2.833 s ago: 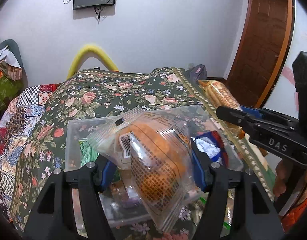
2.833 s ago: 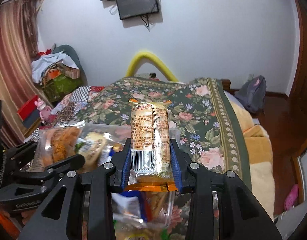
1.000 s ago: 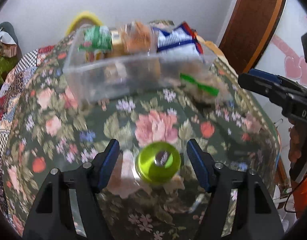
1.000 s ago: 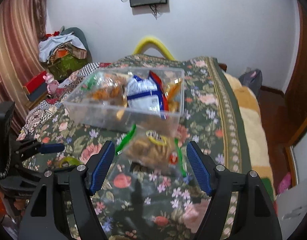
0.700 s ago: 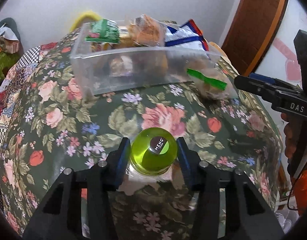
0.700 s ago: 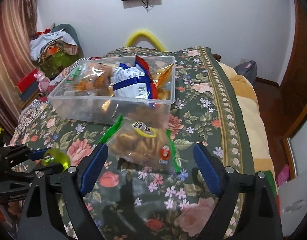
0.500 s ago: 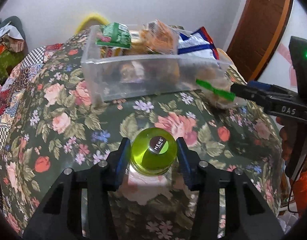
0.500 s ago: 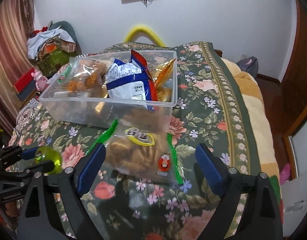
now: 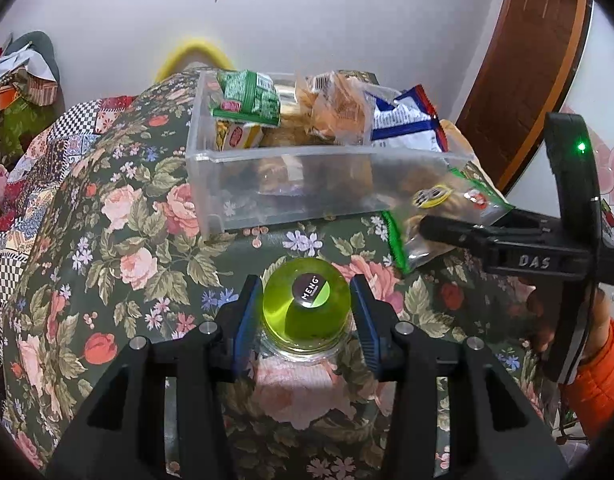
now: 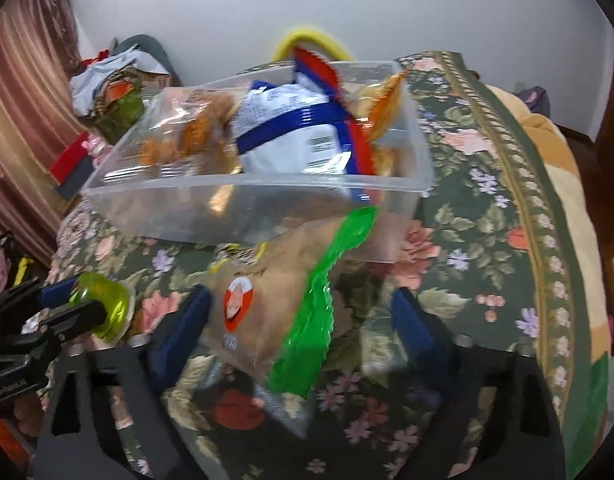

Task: Organize snacks
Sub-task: 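Drop the cookie bag into the box with the right tool while the left places the bottle in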

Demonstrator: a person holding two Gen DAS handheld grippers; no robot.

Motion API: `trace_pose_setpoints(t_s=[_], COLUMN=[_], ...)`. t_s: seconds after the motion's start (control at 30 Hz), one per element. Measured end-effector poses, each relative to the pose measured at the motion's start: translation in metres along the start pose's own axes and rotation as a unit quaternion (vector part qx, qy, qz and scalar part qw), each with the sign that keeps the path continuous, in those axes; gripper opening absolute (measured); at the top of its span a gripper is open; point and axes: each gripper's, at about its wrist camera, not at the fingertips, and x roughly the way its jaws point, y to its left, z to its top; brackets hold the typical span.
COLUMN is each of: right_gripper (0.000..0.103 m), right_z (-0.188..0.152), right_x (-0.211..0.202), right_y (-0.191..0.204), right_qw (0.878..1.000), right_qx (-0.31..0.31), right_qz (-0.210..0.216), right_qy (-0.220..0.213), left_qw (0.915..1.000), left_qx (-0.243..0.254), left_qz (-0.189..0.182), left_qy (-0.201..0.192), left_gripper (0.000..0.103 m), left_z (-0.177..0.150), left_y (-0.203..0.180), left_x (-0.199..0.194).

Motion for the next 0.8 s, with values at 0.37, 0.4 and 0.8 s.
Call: trace_pose_setpoints(t_s=[0.37,0.4,0.8], right_gripper=[0.037,0.037,0.037], right_z=[0.000,0.000,0.031], right_x=[-0.021,-0.024,-0.065], right_y=[0.023,0.024,0.028], right_qw=[0.999,0.999,0.994], right_qx=[-0.015,-0.020,-0.041], right_qz=[0.029,0.026,0.029], right_qy=[-0.024,-0.028,-0.099], left_qw=[0.9990,0.9988,0.9963], left_qx=[0.005,0.006,0.000], left_qz=[0.000,0.000,0.005], left_qy=[-0.045,-0.049,-0.086], left_gripper=[0.045,0.045,0.045], left_z=[0.021,0.024,0.067], left_y=[-0.004,-0.004,0.004], left_x=[-0.028,-0.030,-0.041])
